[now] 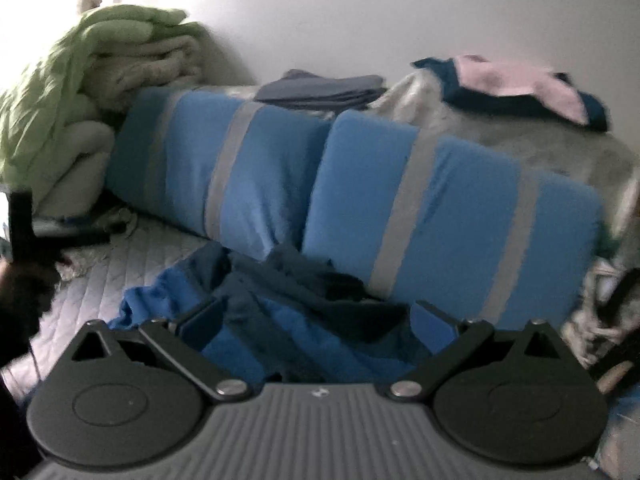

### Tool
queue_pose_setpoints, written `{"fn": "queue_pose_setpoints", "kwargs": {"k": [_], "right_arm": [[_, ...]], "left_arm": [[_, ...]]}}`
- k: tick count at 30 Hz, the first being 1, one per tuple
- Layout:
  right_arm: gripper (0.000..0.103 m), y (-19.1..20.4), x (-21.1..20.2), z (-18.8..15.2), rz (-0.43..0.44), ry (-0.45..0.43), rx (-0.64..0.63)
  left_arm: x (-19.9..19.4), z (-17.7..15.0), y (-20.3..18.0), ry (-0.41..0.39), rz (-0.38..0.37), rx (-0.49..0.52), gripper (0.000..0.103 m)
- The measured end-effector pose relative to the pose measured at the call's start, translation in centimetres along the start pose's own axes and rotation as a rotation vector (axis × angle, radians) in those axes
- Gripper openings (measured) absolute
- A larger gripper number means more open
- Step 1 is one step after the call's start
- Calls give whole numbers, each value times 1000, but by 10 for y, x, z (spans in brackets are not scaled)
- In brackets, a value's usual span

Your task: Fold clothes

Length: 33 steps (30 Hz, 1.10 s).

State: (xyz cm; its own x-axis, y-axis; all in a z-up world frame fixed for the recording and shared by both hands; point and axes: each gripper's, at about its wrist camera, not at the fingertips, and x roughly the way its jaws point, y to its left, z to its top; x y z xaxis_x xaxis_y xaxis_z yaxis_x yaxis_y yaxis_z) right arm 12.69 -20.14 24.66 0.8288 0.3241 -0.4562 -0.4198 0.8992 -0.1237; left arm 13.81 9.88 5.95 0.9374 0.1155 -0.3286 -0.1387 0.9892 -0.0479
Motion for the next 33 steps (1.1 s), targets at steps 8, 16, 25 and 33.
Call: {"fn": "queue_pose_setpoints", "kwargs": {"k": [8, 16, 25, 33], "right_arm": [[103, 12, 68, -76, 60, -41, -174], [87, 29, 71, -111, 250, 39, -452], [68, 49, 82, -141, 193, 179, -665], [27, 60, 87, -152, 148, 196, -717]], "left_arm": [[-9, 3, -10, -117, 92, 60, 83], [-8, -6, -35, -85, -9, 138, 83], [-3, -23, -57, 33, -217, 131, 83], [-2, -30, -81, 84, -324, 158, 83]]}}
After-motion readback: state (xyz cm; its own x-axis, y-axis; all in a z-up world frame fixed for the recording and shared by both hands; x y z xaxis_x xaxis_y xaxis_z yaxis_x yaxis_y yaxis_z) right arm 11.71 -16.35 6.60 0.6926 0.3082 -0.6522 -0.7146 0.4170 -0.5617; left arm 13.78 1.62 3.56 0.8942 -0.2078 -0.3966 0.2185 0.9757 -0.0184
